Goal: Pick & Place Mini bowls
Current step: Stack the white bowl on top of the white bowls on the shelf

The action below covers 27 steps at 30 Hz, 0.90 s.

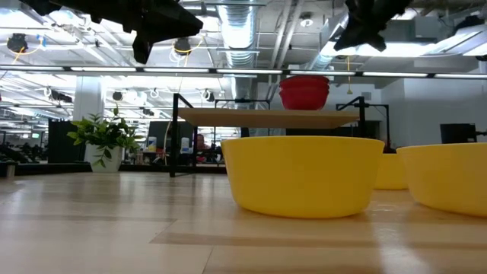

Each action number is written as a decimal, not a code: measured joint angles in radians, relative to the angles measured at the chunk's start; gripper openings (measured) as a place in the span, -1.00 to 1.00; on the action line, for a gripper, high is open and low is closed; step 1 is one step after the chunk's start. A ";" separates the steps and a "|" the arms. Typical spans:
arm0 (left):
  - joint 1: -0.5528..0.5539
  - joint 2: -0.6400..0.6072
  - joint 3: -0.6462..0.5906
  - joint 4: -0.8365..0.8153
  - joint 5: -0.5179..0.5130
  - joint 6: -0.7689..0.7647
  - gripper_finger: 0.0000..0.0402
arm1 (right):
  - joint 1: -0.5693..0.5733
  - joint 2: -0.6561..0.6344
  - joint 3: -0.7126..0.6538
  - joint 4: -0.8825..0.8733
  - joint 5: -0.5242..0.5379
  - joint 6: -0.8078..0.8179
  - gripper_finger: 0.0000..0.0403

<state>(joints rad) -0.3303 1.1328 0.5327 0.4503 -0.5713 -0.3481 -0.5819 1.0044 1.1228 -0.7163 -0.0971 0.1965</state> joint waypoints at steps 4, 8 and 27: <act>0.009 0.000 0.000 0.001 0.000 0.000 -0.78 | -0.058 -0.007 -0.130 0.186 -0.062 -0.002 -1.00; 0.012 0.000 0.000 0.005 0.000 -0.007 -0.78 | -0.105 0.033 -0.206 0.351 -0.095 -0.010 -1.00; 0.011 0.000 0.000 0.009 0.017 -0.045 -0.78 | -0.225 0.156 -0.230 0.500 -0.220 -0.040 -1.00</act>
<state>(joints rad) -0.3196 1.1328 0.5327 0.4597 -0.5544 -0.3935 -0.8074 1.1603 0.8932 -0.2166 -0.3175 0.1564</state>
